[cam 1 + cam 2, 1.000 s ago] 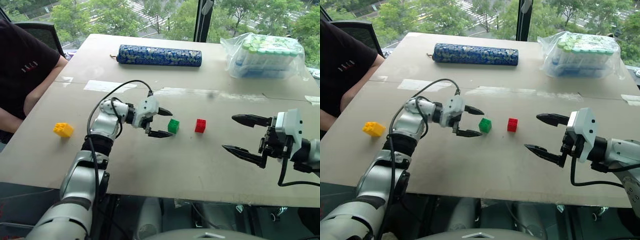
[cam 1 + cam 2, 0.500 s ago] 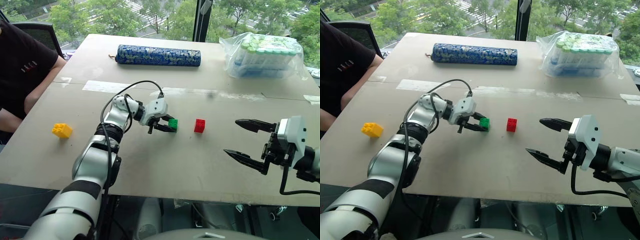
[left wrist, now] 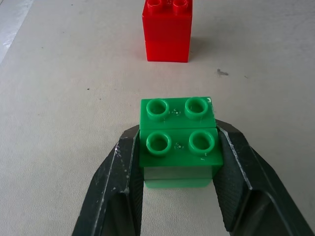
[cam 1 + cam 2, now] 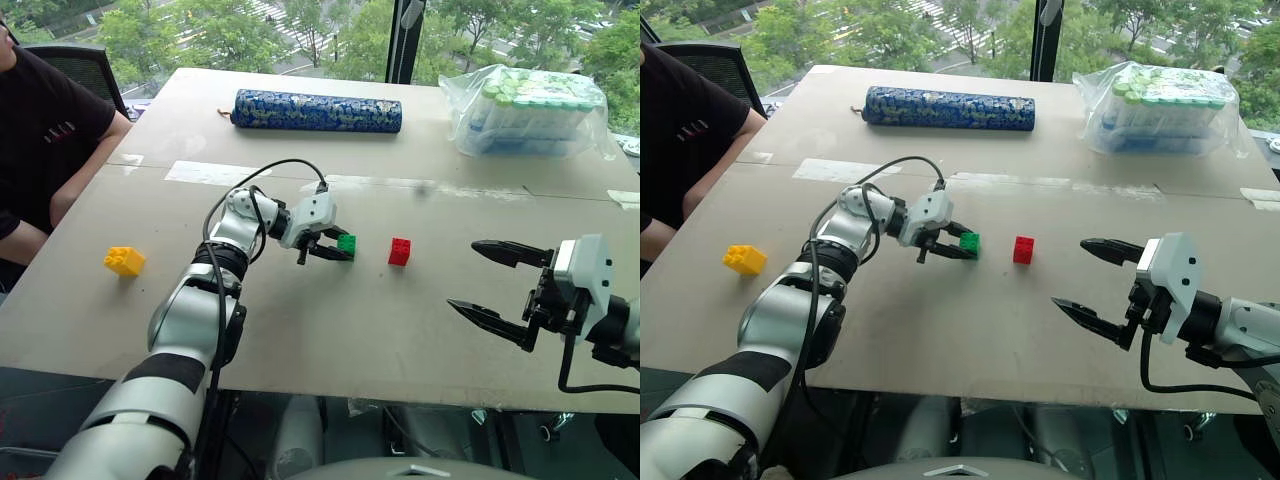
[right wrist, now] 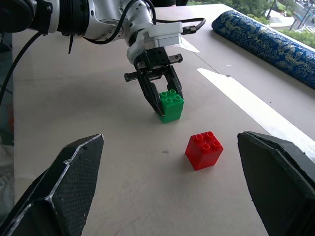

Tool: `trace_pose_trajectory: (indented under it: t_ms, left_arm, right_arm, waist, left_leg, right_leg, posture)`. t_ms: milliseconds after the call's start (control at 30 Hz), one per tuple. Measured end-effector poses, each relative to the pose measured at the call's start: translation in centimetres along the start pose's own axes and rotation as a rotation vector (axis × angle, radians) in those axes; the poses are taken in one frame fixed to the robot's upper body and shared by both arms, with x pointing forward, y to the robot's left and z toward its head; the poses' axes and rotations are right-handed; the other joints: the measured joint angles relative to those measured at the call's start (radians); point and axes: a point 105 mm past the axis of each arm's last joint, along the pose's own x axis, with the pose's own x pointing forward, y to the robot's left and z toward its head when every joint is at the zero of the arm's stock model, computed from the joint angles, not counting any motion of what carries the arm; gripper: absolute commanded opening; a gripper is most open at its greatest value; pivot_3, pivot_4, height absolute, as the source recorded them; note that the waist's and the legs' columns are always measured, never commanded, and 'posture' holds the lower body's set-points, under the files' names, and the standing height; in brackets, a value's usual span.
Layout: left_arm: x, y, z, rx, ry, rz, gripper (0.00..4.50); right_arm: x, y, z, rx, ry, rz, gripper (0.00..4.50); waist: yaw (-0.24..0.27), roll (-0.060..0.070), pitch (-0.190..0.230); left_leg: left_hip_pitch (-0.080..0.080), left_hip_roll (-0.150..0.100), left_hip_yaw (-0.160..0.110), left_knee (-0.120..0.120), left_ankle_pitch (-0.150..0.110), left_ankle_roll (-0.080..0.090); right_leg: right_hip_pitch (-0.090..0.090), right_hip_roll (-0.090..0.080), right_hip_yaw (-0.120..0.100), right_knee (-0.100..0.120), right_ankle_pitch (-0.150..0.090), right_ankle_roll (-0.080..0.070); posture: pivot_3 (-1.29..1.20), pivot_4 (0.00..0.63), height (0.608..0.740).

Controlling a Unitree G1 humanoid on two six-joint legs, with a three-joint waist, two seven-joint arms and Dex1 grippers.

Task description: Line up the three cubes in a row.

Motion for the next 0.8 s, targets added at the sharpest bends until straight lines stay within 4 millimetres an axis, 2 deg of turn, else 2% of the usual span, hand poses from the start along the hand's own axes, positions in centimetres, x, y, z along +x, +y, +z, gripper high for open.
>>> trace_pose_trajectory:
  t_ms: [267,300,333,433,467,700,800]
  left_arm:
    - [0.0,0.0,0.0,0.015,0.005,-0.001,1.31]
    - [0.0,0.0,0.0,0.012,0.005,-0.001,2.34]
    - [0.0,0.0,-0.1,0.008,0.007,0.0,2.54]
    - [0.2,-0.1,-0.3,-0.001,0.013,0.001,3.81]
    - [0.2,-0.1,-0.3,-0.001,0.013,0.001,4.38]
    - [-0.1,-0.1,0.0,-0.002,-0.021,-0.001,4.45]
    - [-2.1,0.5,0.5,-0.031,-0.084,0.064,4.45]
  right_arm:
    - [-0.1,0.1,-0.1,0.005,0.002,-0.002,4.5]
    - [-0.1,0.1,-0.1,0.006,0.002,-0.002,4.5]
    - [-0.1,0.1,-0.1,0.008,0.002,-0.001,4.5]
    - [-0.1,0.2,-0.1,0.01,0.0,0.0,4.5]
    - [-0.1,0.2,-0.1,0.01,0.0,-0.001,4.5]
    - [-0.1,0.2,-0.1,0.012,0.002,-0.003,4.5]
    - [0.0,0.2,0.1,0.006,-0.008,0.004,4.5]
  waist:
    - [0.0,0.0,0.0]
    - [0.0,0.0,0.0]
    - [0.0,0.0,0.0]
    - [0.0,0.0,0.0]
    - [0.0,0.0,0.0]
    - [0.0,0.0,0.0]
    - [-0.008,0.0,0.0]
  left_leg:
    - [0.0,0.0,0.0,0.0,0.0,0.0]
    - [0.0,0.0,0.0,0.0,0.0,0.0]
    - [0.0,0.0,0.0,0.0,0.0,0.0]
    - [0.0,0.0,0.0,0.0,0.0,0.0]
    - [0.0,0.0,0.0,0.0,0.0,0.0]
    - [0.0,0.0,0.0,0.0,0.0,0.0]
    - [0.0,0.0,0.0,0.0,0.0,0.0]
  right_leg:
    - [0.0,0.0,0.0,0.0,0.0,0.0]
    - [0.0,0.0,0.0,0.0,0.0,0.0]
    - [0.0,0.0,0.0,0.0,0.0,0.0]
    - [0.0,0.0,0.0,0.0,0.0,0.0]
    - [0.0,0.0,0.0,0.0,0.0,0.0]
    - [0.0,0.0,0.0,0.0,0.0,0.0]
    - [0.0,0.0,0.0,0.0,0.0,0.0]
  posture:
    - [0.0,0.15,0.74]
    - [0.0,0.15,0.74]
    - [0.0,0.15,0.74]
    - [0.0,0.15,0.74]
    - [0.0,0.15,0.74]
    - [0.0,0.15,0.74]
    - [0.0,0.15,0.74]
